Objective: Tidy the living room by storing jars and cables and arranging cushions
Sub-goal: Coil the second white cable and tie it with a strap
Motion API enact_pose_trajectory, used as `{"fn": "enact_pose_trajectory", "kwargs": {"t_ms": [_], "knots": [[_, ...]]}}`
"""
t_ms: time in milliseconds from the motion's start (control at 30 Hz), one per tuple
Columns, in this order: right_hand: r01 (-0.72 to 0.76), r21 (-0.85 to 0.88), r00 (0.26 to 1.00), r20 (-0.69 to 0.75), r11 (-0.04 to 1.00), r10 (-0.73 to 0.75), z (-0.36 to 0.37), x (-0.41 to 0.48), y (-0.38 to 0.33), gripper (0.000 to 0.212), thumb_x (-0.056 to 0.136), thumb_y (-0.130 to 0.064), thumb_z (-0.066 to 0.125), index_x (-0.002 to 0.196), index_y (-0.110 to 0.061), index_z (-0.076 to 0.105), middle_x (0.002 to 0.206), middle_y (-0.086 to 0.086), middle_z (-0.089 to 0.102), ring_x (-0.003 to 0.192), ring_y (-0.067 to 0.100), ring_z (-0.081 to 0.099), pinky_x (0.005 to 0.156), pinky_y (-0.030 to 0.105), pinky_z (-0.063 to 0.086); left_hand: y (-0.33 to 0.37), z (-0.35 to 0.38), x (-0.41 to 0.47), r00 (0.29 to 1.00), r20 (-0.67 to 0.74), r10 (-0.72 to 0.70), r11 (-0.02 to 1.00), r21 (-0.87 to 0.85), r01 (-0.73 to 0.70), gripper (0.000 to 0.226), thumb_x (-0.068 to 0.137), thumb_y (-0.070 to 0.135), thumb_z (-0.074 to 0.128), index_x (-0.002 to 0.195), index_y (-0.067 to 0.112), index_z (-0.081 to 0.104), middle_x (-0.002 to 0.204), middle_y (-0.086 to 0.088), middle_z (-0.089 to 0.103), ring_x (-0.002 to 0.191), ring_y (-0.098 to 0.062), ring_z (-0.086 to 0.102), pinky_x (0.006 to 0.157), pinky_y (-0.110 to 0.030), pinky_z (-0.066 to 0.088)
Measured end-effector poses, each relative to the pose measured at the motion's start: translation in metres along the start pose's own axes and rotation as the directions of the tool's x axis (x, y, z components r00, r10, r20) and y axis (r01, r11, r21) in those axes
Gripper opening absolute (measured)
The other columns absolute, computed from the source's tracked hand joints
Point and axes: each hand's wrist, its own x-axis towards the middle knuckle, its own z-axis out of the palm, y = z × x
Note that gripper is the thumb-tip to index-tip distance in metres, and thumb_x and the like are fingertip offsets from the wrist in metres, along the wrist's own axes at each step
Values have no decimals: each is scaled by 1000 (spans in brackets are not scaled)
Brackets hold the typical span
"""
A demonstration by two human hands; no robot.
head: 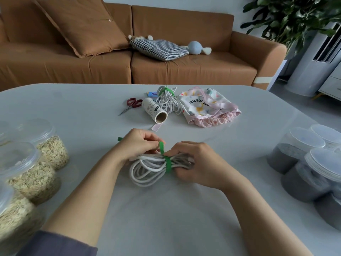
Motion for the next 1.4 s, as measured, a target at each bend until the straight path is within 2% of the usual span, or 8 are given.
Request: {"fn": "enact_pose_trajectory", "kwargs": {"t_ms": [100, 200, 333, 467, 633, 800, 1133, 1400], "knots": [[-52, 407, 998, -3, 912, 59, -4, 1, -7, 29, 76, 1, 69, 101, -15, 69, 90, 4, 71, 77, 21, 64, 72, 37, 54, 2, -3, -8, 1000, -2, 12, 974, -227, -13, 28, 89, -9, 54, 70, 5, 69, 57, 1, 68, 54, -12, 63, 50, -15, 50], [-82, 799, 984, -28, 596, 174, -8, 4, -3, 21, 75, 0, 67, 89, -15, 69, 82, 12, 67, 69, 23, 59, 60, 29, 48, -1, -2, -5, 973, -114, 200, 971, -108, -212, 21, 78, 27, 81, 69, 12, 69, 71, 2, 64, 66, -9, 59, 70, -23, 45], [-112, 963, 963, 45, 243, 266, -9, 8, 9, 32, 71, -15, 64, 102, -8, 58, 94, 19, 63, 74, 31, 59, 64, 34, 48, 0, 1, -2, 945, -97, 311, 950, 28, -310, 16, 82, 25, 73, 67, 22, 71, 71, 12, 67, 69, -1, 56, 70, -21, 38], [-105, 989, 947, 66, 107, 314, -8, 12, 12, 21, 80, -14, 52, 100, -9, 55, 88, 11, 63, 71, 21, 60, 64, 31, 50, 2, 12, -11, 937, -49, 347, 938, 16, -346, 26, 94, 17, 61, 69, 10, 62, 45, 3, 51, 43, -13, 41, 49, -21, 35], [-165, 950, 896, 32, 266, 443, -8, 13, 18, 25, 76, -15, 58, 100, -7, 56, 89, 18, 56, 67, 23, 55, 60, 32, 46, -3, 17, -12, 913, -84, 399, 917, 50, -396, 26, 90, 26, 57, 67, 14, 63, 44, 11, 37, 43, -6, 28, 46, -18, 25], [-191, 945, 937, 94, 265, 337, -15, 11, 23, 34, 80, -13, 55, 112, -2, 55, 95, 20, 57, 70, 25, 56, 62, 32, 47, -4, 8, -10, 873, -260, 413, 911, 110, -398, 20, 91, 9, 63, 74, 13, 71, 44, 11, 39, 45, -6, 29, 46, -17, 22], [-211, 924, 815, -12, 317, 579, 0, 17, 8, 12, 89, -7, 58, 99, -6, 64, 79, 12, 62, 65, 21, 58, 59, 30, 48, -8, 20, -15, 855, -189, 484, 867, 237, -438, 16, 91, 12, 65, 78, 11, 73, 49, 13, 47, 48, -4, 37, 50, -14, 27], [-218, 636, 747, -379, 740, 546, 16, 22, -9, 11, 82, -18, 69, 92, -22, 64, 73, 9, 70, 59, 19, 61, 59, 33, 51, -4, 27, -18, 838, -191, 512, 852, 235, -467, 25, 95, 11, 59, 73, 20, 65, 51, 15, 48, 48, -4, 38, 53, -16, 30]]}}
